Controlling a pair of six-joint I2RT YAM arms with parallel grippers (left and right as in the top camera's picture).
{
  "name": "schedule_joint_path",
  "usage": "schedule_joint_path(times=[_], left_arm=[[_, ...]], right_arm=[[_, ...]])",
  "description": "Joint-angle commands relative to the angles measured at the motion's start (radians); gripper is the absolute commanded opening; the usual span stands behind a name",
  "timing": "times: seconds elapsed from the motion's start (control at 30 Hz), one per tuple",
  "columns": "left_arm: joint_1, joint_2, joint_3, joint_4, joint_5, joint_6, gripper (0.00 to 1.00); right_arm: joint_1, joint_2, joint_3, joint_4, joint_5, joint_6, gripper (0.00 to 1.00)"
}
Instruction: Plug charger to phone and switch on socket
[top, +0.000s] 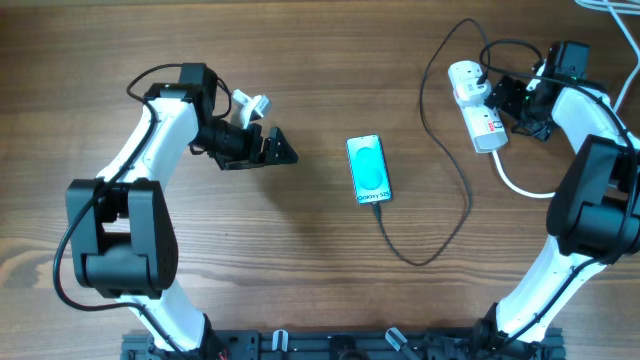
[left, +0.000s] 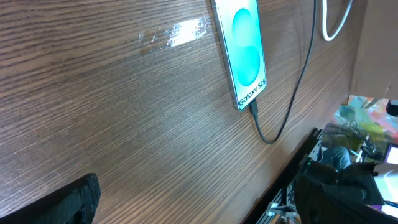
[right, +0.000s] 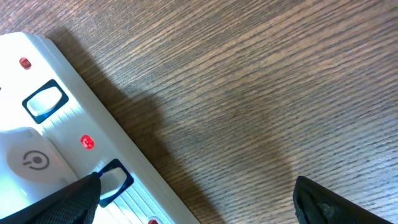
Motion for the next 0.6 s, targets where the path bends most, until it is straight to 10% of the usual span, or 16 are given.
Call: schedule_joint_path(times=[0.0,0.57], left_arm=[[0.003,0.011,-0.003,0.000,0.001,0.008,1.00],[0.003,0.011,-0.003,0.000,0.001,0.008,1.00]], right_arm=[[0.057,0.041,-0.052,-0.035,-0.016,-0.043,1.00],[-0.024,-0.031,0.134,-0.197,-0.005,-0.044,1.00]])
